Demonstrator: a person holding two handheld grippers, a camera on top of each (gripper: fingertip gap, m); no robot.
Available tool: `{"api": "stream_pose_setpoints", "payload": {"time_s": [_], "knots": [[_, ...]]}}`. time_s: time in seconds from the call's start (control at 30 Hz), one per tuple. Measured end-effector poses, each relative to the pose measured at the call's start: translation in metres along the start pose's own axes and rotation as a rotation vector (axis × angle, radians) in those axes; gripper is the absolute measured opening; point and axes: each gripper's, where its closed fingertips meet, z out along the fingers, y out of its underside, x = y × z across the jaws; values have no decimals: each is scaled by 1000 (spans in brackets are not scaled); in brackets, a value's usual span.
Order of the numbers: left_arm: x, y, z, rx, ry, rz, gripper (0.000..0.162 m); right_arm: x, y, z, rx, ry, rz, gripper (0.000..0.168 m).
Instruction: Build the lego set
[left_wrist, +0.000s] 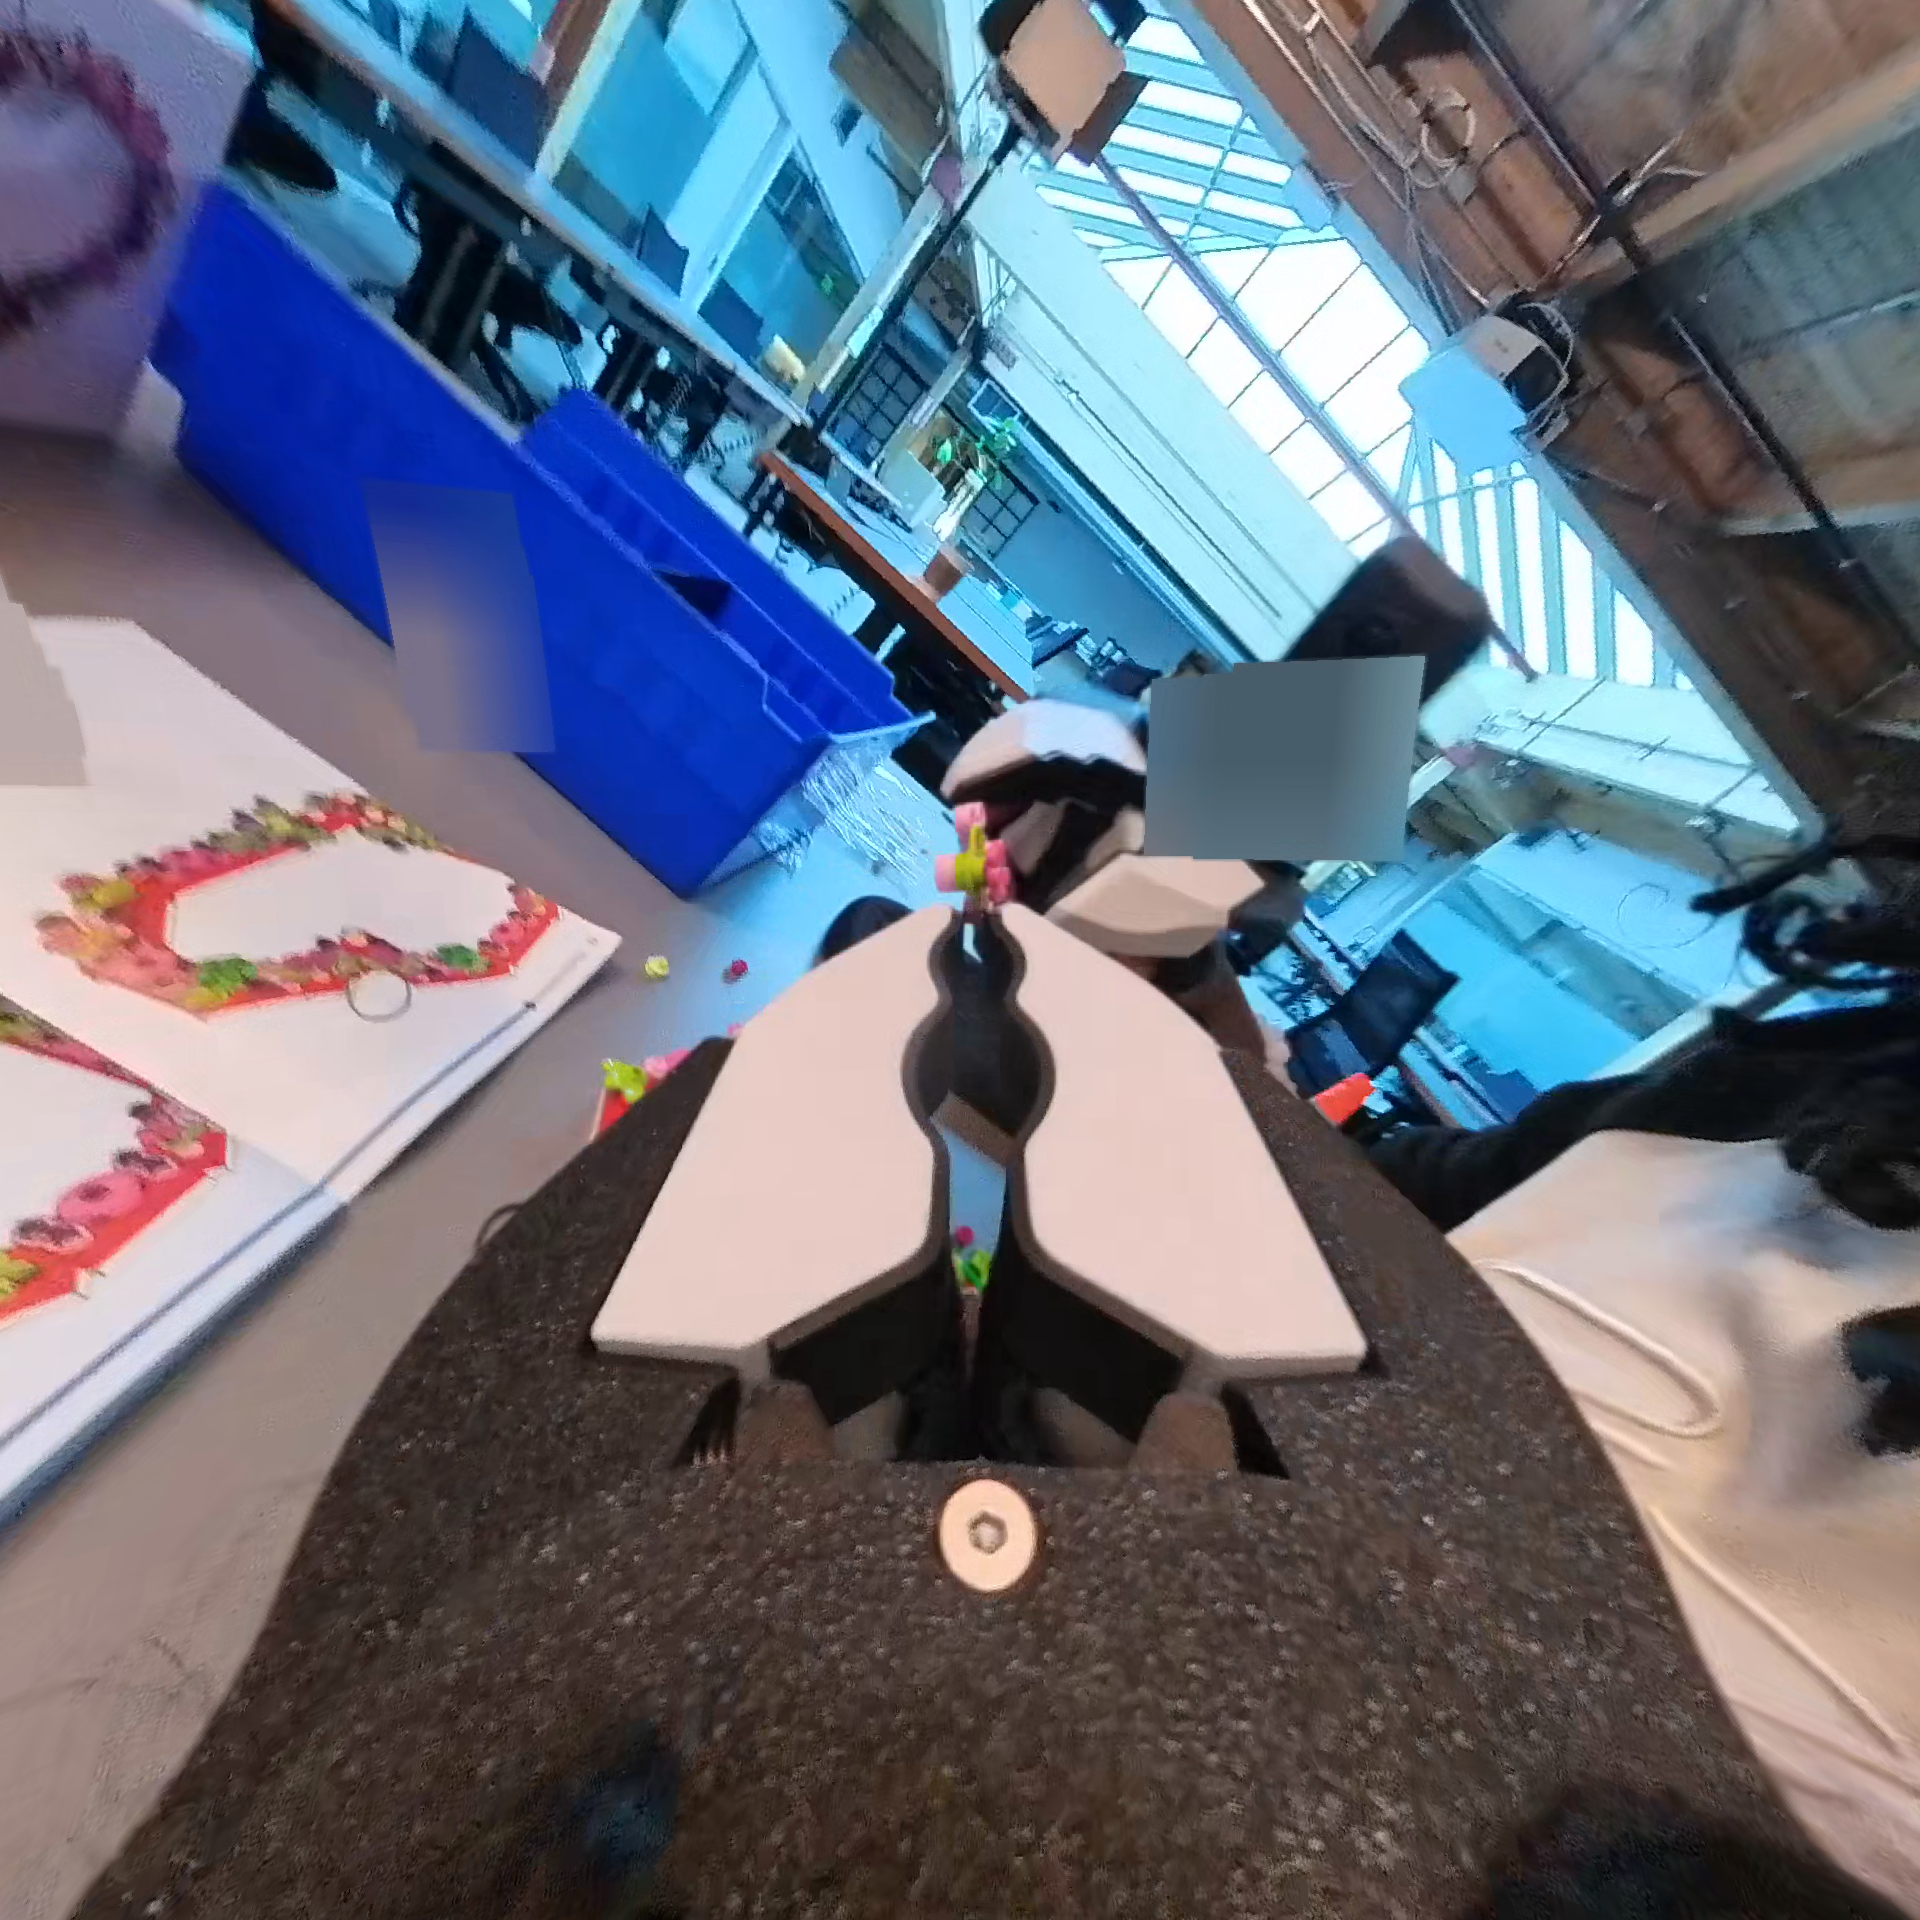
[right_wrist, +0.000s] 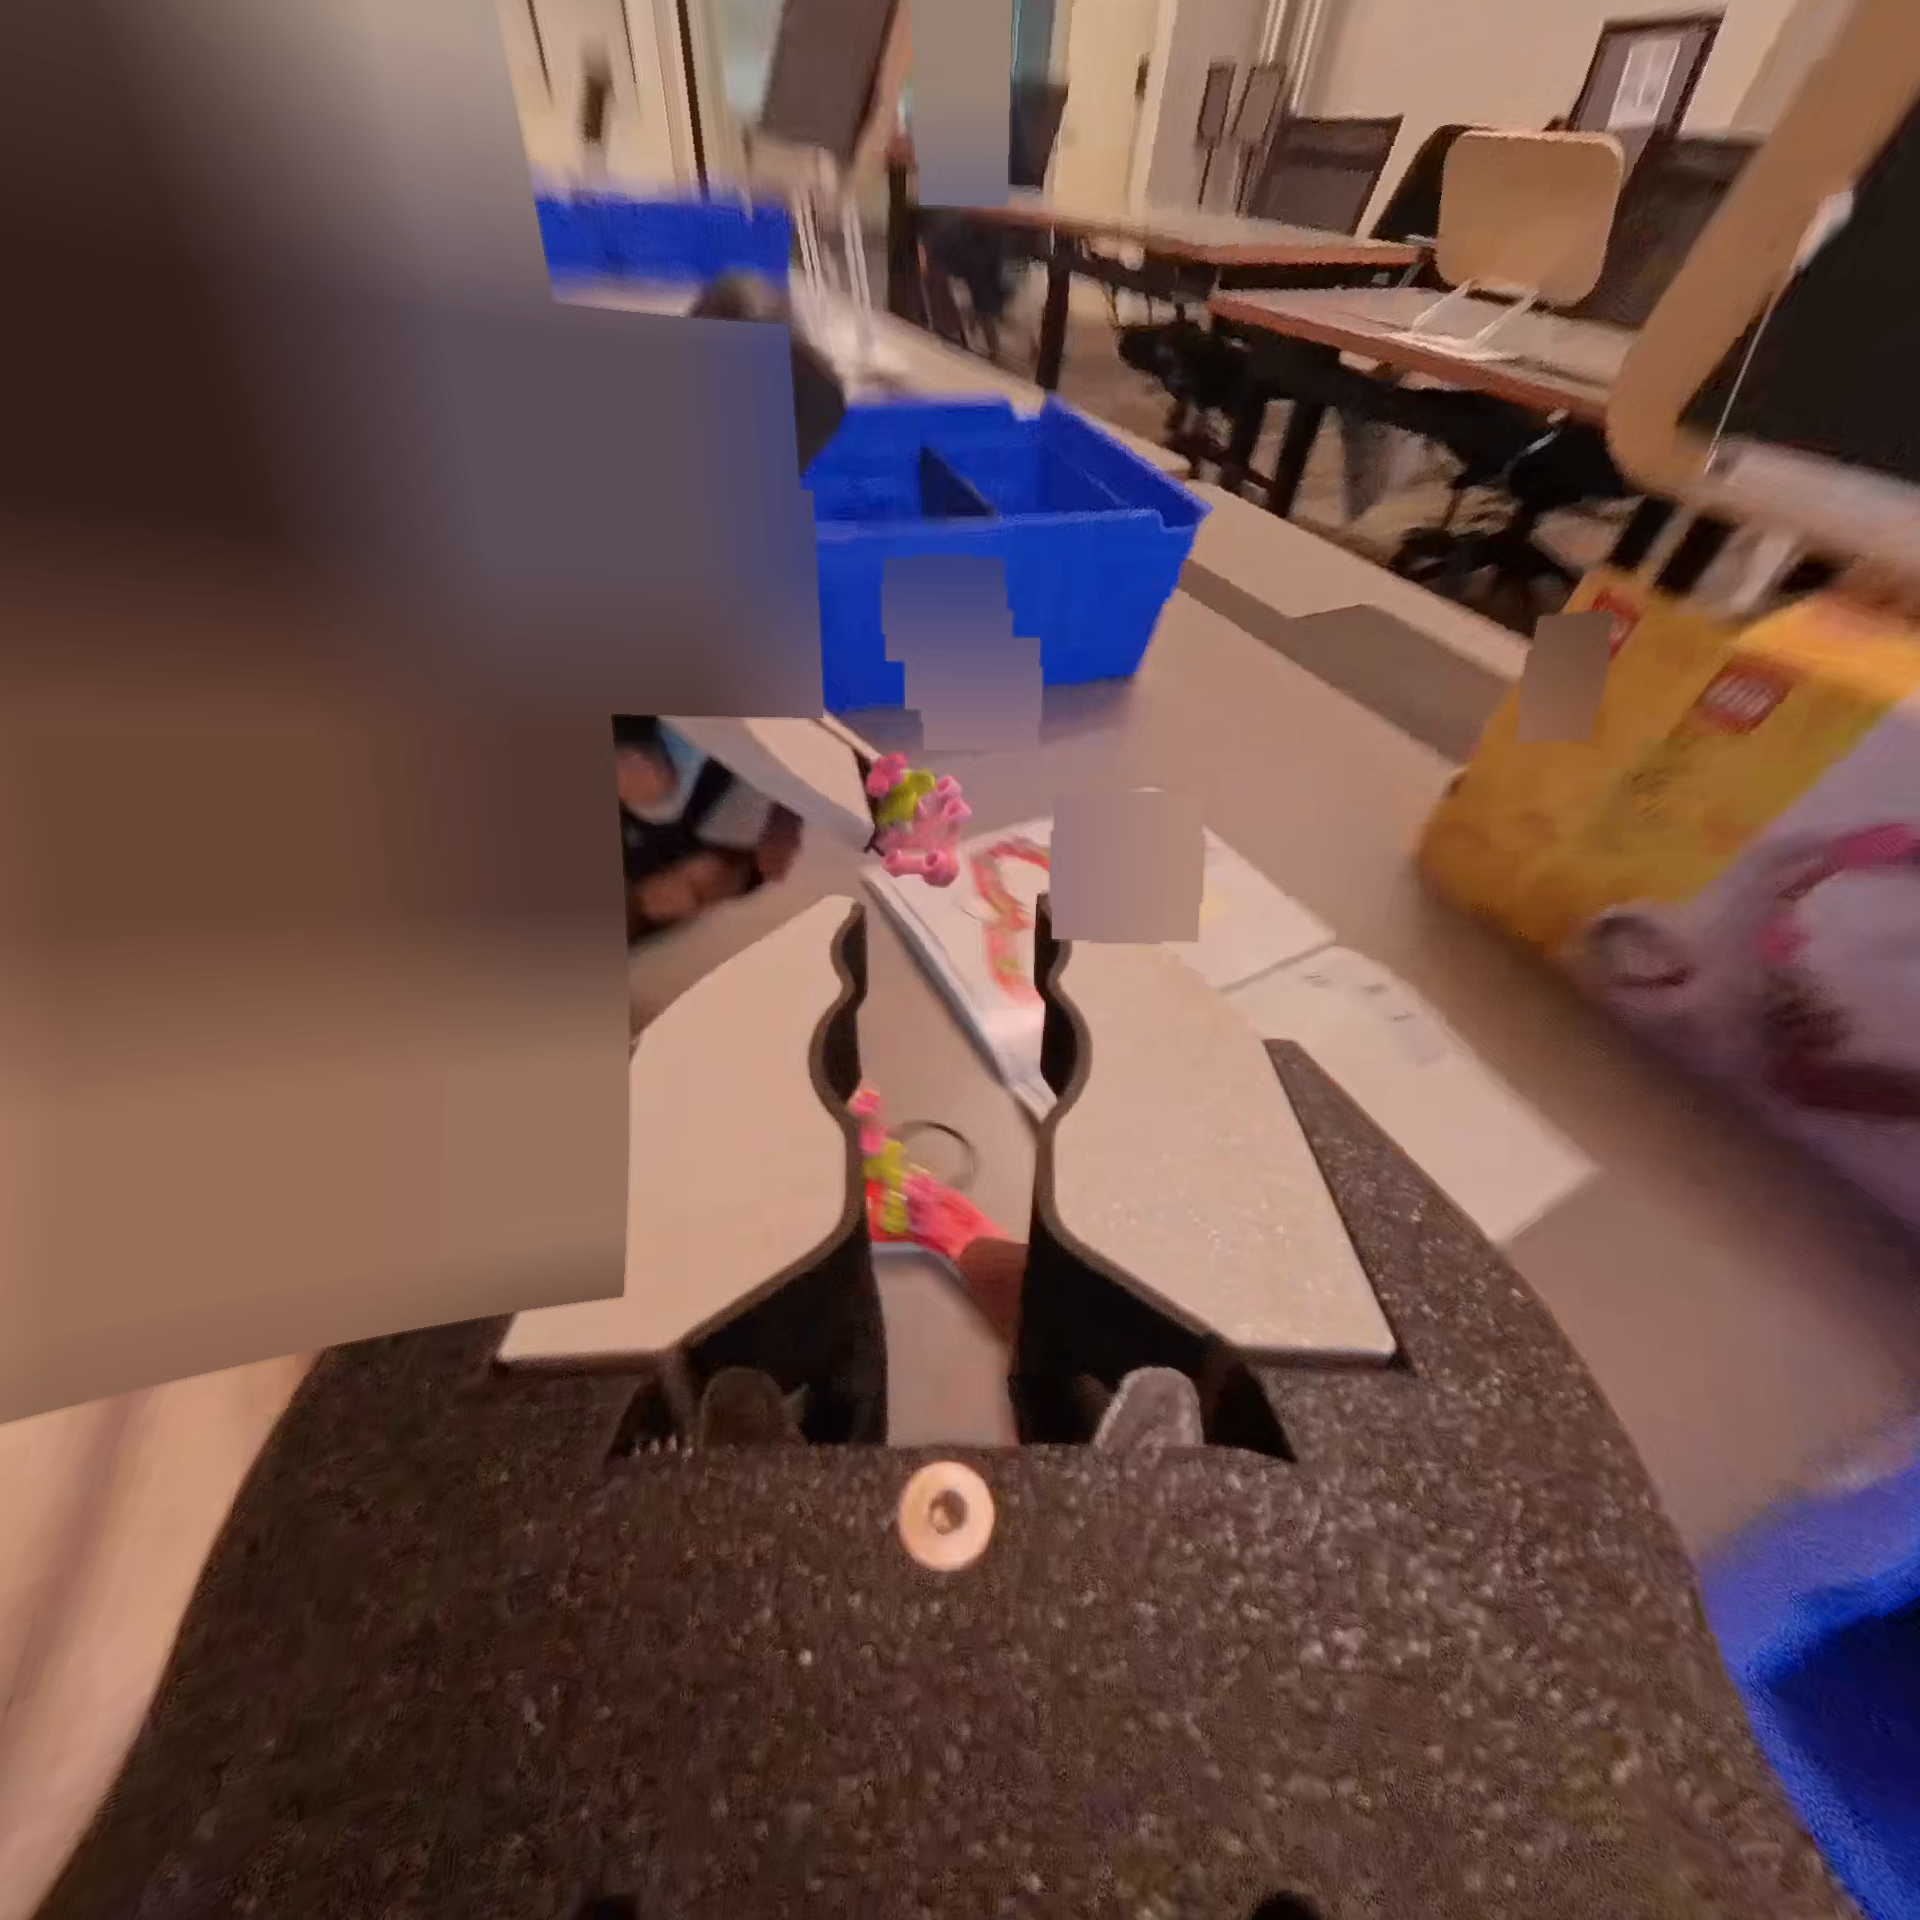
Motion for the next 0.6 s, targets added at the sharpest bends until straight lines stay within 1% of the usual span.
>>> {"api": "stream_pose_setpoints", "payload": {"time_s": [0.1, 0.17, 0.27, 0.33, 0.37, 0.47, 0.5, 0.53, 0.57, 0.6], "knots": [[-4, 7, 3, -34, 1, -87, 2, -1, 6, 5, -137, 75, -364, 32], [-7, 12, 5, -50, -3, -119, 2, 0, 11, 9, -201, 96, -484, 32], [-10, 16, 10, -66, -5, -141, 2, 1, 19, 14, -251, 79, -532, 32], [-12, 19, 13, -80, -12, -141, 2, 4, 21, 14, -259, 86, -564, 22], [-13, 19, 14, -81, -13, -141, 2, 5, 22, 14, -267, 88, -570, 22], [-11, 22, 17, -106, 16, -133, 4, 6, 27, 11, -268, 43, -521, 22], [-10, 22, 16, -127, 31, -111, 11, 10, 29, 7, -271, 34, -501, 22], [-12, 21, 12, -160, 21, -57, 17, 15, 33, 3, -285, 27, -478, 22], [-14, 21, 9, -206, 7, 53, 19, 19, 41, -2, -319, -2, -441, 21], [-19, 21, 5, -255, -34, 203, 20, 20, 49, -5, -353, -36, -395, 21]]}}
